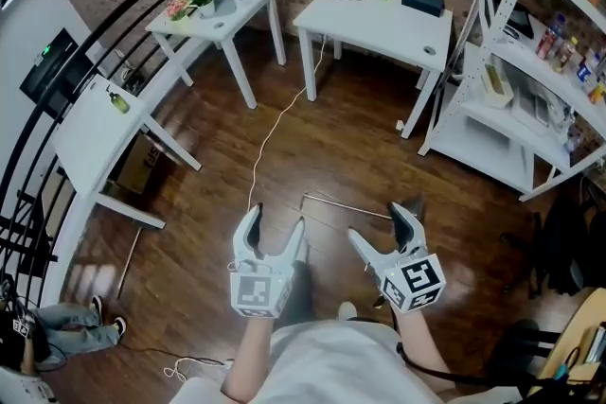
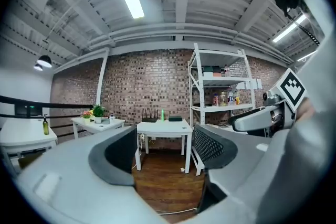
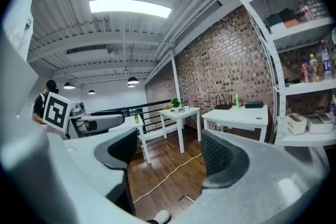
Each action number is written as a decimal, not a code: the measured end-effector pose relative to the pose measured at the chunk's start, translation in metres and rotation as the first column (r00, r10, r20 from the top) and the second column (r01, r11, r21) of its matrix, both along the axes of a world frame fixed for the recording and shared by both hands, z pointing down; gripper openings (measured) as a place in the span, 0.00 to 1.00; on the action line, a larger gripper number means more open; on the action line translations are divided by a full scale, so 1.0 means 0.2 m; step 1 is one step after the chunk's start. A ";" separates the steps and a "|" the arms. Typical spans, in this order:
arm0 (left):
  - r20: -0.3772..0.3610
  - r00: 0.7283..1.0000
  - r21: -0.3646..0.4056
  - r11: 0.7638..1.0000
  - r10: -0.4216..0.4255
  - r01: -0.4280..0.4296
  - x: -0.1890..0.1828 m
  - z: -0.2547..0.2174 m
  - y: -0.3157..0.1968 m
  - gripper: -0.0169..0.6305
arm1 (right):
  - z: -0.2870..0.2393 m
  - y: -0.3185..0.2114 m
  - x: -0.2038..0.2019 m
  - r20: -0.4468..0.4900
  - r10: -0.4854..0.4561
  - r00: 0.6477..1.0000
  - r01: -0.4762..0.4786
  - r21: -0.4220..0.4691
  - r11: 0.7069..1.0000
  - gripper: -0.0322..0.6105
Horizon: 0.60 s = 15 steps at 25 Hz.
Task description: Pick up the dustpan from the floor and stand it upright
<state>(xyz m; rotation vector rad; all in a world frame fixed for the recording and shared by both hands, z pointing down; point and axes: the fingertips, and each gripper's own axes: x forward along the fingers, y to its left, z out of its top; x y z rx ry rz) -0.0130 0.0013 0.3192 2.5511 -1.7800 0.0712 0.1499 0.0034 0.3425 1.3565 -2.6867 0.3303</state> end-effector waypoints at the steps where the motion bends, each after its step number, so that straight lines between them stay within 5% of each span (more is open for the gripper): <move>1: -0.004 1.000 -0.002 1.000 0.009 -0.009 -0.02 0.03 -0.10 0.56 | 0.03 -0.10 -0.03 -0.017 0.003 1.000 -0.003 0.001 1.000 0.62; 8: -0.011 0.997 -0.069 0.995 0.073 -0.073 -0.33 0.35 -0.80 0.53 | 0.44 -0.80 -0.30 -0.220 -0.037 0.975 0.003 -0.153 0.988 0.62; 15: -0.044 0.992 -0.280 0.952 0.117 -0.125 -0.57 0.91 -1.23 0.51 | 0.99 -1.25 -0.63 -0.347 -0.201 0.916 0.076 -0.343 0.936 0.62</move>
